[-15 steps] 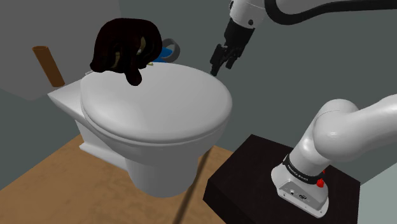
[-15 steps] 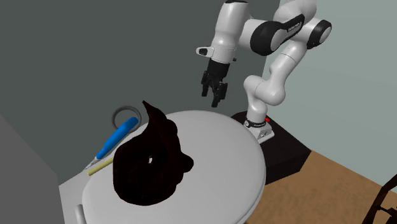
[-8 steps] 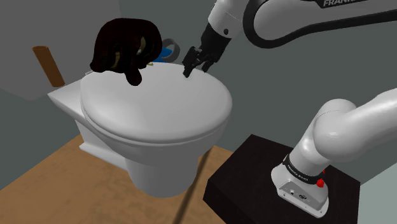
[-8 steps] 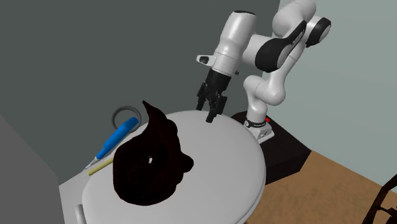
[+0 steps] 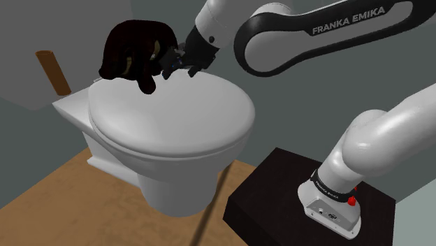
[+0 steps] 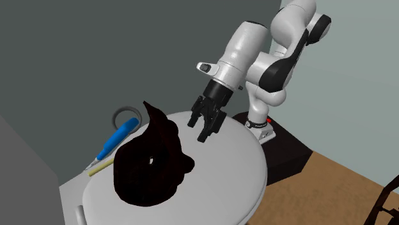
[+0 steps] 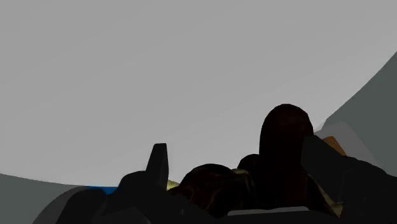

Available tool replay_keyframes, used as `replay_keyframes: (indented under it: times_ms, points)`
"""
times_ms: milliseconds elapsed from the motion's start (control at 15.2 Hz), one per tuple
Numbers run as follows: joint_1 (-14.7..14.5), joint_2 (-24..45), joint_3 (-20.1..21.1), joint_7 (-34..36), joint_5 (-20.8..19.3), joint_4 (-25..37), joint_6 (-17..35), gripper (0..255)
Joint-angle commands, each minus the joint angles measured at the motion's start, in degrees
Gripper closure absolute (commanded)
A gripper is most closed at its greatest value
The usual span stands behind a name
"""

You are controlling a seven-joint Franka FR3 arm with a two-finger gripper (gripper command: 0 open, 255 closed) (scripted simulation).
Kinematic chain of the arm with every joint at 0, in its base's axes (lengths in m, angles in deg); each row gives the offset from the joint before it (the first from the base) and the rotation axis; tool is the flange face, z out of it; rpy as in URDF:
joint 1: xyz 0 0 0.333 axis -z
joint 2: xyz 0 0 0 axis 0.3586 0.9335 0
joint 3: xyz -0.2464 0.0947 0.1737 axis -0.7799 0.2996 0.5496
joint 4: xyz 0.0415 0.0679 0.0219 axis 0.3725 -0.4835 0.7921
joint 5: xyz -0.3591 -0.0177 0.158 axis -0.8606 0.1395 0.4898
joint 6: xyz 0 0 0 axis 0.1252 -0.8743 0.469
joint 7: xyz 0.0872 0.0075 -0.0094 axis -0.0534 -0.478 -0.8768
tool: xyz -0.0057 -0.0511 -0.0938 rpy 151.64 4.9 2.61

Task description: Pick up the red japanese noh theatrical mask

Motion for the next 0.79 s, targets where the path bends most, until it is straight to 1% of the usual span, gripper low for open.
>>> replay_keyframes:
  times_ms: [0, 132, 264, 330, 726]
  points:
    - [2.4, 2.4, 3.1, 3.8, -2.3, 1.5, 4.5, 0]
    - [6.1, 5.0, 7.4, 8.8, -6.1, 3.8, 8.2, 0]
    - [11.3, 7.6, 12.9, 14.7, -11.1, 6.5, 11.5, 0]
    - [12.7, 8.1, 14.4, 16.2, -12.5, 7.2, 12.2, 0]
    - [16.8, 9.6, 18.3, 20.2, -16.5, 4.4, 16.6, 0]
